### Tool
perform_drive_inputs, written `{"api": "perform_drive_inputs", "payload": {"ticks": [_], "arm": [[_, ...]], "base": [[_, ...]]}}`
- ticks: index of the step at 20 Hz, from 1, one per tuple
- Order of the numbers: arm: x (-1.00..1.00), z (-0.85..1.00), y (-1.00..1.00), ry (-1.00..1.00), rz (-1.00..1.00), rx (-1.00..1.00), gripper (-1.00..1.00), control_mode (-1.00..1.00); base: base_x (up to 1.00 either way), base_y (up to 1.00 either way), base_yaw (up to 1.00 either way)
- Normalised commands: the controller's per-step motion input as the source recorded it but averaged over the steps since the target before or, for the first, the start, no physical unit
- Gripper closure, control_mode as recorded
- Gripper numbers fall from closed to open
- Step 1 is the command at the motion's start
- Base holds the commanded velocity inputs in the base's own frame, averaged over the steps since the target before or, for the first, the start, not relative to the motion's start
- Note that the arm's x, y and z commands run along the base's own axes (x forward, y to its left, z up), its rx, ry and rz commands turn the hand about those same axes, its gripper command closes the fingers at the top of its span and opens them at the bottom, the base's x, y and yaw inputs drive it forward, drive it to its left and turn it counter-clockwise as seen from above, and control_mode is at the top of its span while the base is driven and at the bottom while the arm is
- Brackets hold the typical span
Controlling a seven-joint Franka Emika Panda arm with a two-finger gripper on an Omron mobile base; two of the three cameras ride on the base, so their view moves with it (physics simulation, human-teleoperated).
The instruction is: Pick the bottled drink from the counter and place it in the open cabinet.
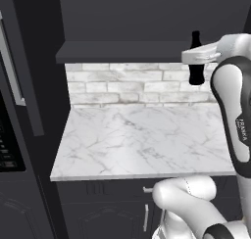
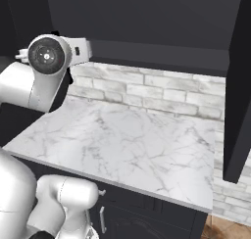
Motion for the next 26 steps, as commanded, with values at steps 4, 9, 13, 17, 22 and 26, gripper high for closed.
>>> {"api": "perform_drive_inputs", "payload": {"ticks": [4,9,13,17,22,26], "arm": [[0.51,0.00,-0.17,0.00,-0.13,0.09,1.00,-1.00],[0.54,0.06,-0.20,0.03,-0.08,0.14,1.00,-1.00],[0.48,0.11,-0.13,0.00,-0.02,0.03,1.00,-1.00],[0.35,0.16,-0.11,-0.06,0.00,0.01,1.00,-1.00],[0.22,0.12,-0.07,-0.10,0.00,0.00,1.00,-1.00],[0.19,0.05,-0.02,-0.04,0.00,0.00,1.00,-1.00]], "base": [[0.00,0.00,0.00],[0.00,0.00,0.00],[0.00,0.00,0.00],[0.00,0.00,0.00],[0.00,0.00,0.00],[0.00,0.00,0.00]]}}
